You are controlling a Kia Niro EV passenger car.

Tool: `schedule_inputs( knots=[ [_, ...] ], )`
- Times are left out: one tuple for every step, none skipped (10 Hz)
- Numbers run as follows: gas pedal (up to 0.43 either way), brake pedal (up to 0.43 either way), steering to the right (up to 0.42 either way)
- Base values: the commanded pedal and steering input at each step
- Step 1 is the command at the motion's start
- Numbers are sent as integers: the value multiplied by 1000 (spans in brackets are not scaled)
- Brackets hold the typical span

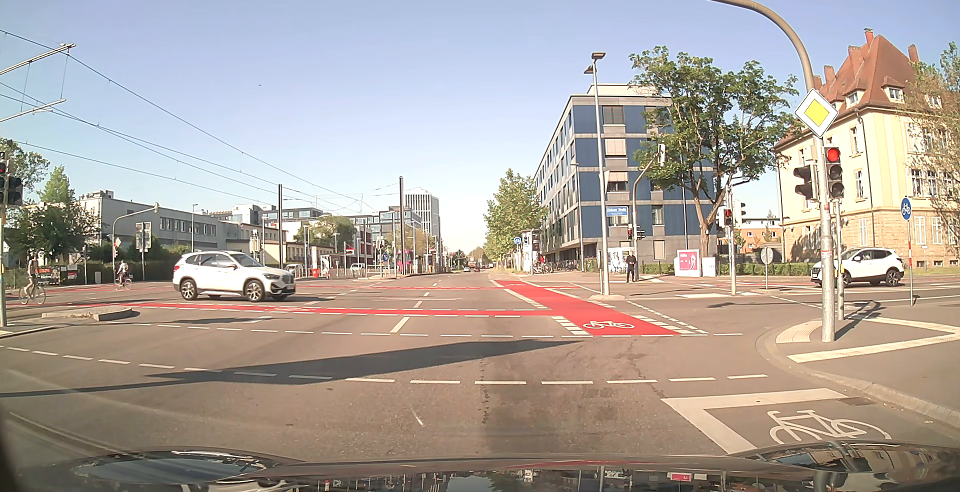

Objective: Follow the waypoints while adhering to traffic rules and regulations

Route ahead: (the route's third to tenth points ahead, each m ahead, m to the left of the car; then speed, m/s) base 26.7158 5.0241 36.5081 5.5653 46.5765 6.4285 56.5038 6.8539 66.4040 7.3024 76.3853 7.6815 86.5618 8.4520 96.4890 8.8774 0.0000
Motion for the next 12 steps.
schedule_inputs(
  knots=[
    [0,189,-51],
    [0,189,-51],
    [0,189,-51],
    [0,189,-51],
    [0,189,-51],
    [0,189,-51],
    [0,189,-51],
    [0,189,-51],
    [0,189,-51],
    [0,189,-51],
    [0,195,-51],
    [0,189,-51]
  ],
)
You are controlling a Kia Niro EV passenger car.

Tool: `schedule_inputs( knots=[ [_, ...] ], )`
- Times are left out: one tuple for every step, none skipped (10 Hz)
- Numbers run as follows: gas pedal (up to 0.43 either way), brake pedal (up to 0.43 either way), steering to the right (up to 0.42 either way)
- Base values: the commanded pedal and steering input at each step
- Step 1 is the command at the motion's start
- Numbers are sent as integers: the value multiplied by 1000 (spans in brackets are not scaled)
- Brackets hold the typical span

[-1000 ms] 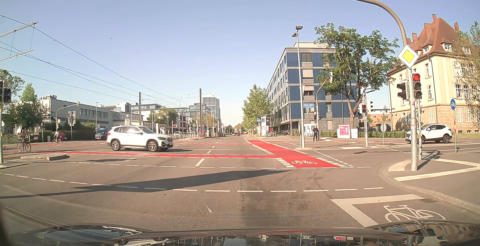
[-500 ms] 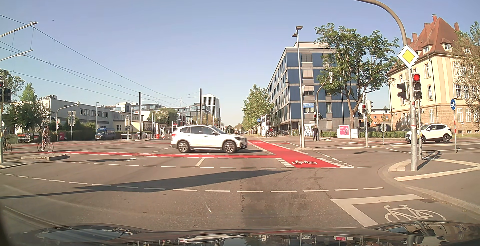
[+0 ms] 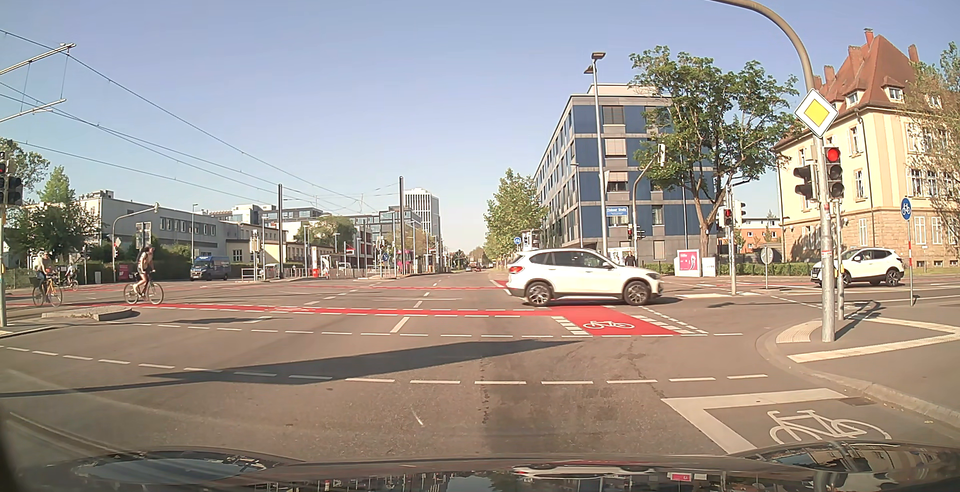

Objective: Follow the waypoints while adhering to traffic rules and regulations

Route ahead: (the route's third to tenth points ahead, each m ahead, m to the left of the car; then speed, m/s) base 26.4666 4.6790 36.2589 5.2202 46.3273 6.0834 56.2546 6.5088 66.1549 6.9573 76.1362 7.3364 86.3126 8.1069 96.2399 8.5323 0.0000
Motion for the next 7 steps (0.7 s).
schedule_inputs(
  knots=[
    [0,195,-51],
    [0,195,-51],
    [0,195,-51],
    [0,195,-51],
    [0,195,-51],
    [0,195,-51],
    [0,195,-51]
  ],
)
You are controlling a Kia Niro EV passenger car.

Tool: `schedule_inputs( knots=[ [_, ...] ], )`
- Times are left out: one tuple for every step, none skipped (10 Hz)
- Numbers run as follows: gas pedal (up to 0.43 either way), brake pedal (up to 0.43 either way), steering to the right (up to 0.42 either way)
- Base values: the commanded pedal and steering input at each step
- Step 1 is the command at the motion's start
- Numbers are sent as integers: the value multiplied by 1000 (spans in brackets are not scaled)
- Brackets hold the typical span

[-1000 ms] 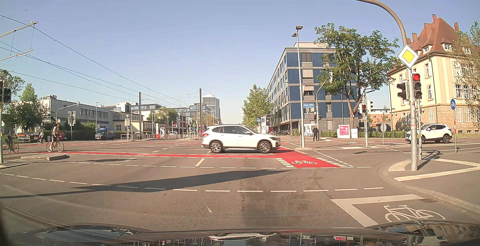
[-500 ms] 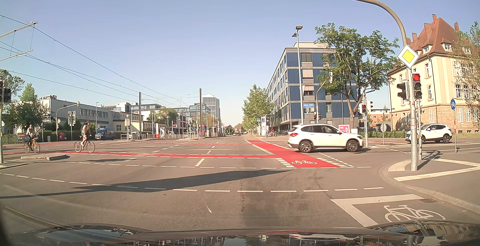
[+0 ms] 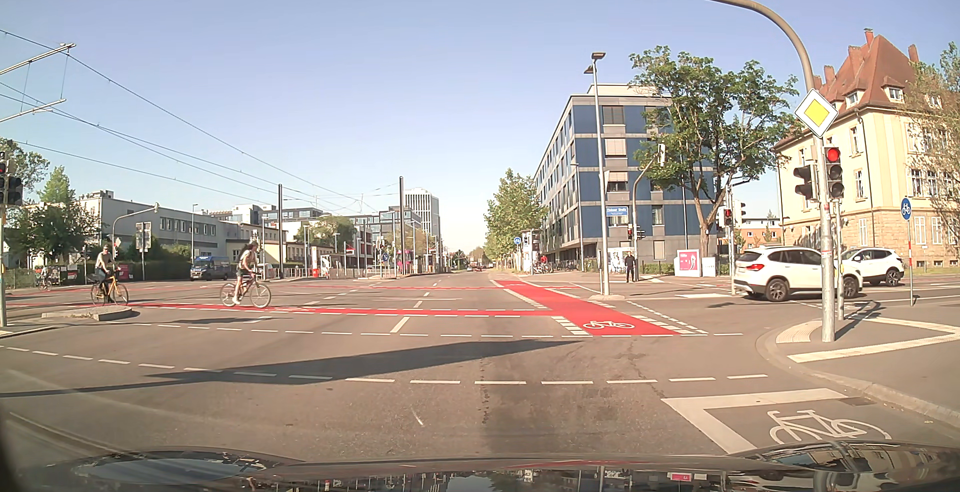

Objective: Follow the waypoints while adhering to traffic rules and regulations

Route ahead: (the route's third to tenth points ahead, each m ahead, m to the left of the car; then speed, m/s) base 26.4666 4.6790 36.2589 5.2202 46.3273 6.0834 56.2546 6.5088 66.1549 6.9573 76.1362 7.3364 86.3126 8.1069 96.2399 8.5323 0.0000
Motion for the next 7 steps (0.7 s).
schedule_inputs(
  knots=[
    [0,195,-51],
    [0,189,-51],
    [0,195,-51],
    [0,195,-51],
    [0,189,-51],
    [0,195,-51],
    [0,195,-51]
  ],
)
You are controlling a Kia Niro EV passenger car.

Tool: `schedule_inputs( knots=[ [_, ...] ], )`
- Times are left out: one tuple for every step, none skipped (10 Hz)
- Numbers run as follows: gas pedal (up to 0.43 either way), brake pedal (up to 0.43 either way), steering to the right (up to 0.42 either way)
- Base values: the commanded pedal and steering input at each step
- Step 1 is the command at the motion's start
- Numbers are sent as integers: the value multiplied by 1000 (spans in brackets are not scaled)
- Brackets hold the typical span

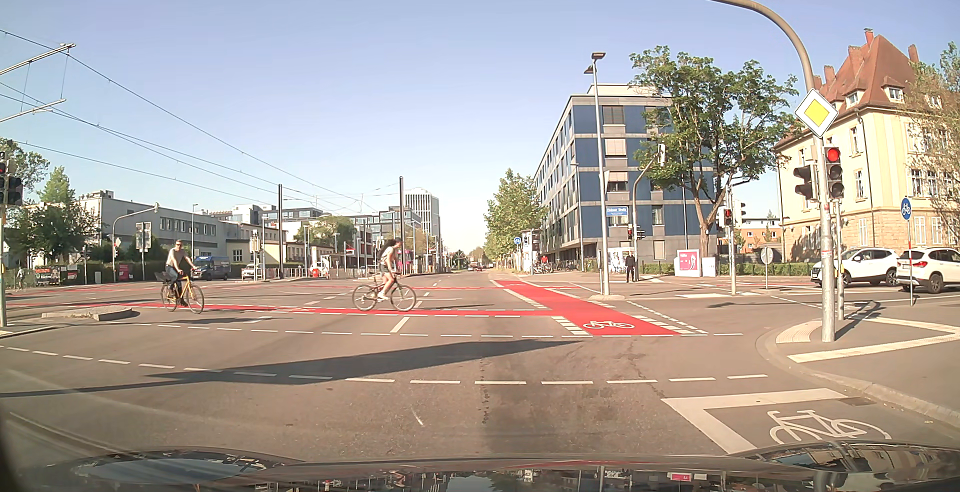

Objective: Follow the waypoints while adhering to traffic rules and regulations

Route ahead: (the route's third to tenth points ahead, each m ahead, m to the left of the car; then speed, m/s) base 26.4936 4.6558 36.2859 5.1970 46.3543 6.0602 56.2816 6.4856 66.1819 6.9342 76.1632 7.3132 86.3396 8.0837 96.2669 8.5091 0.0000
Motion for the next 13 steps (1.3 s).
schedule_inputs(
  knots=[
    [0,195,-51],
    [0,195,-51],
    [0,195,-51],
    [0,195,-51],
    [0,195,-51],
    [0,189,-51],
    [0,195,-51],
    [0,195,-51],
    [0,195,-52],
    [0,195,-53],
    [0,195,-53],
    [0,195,-54],
    [0,195,-55]
  ],
)
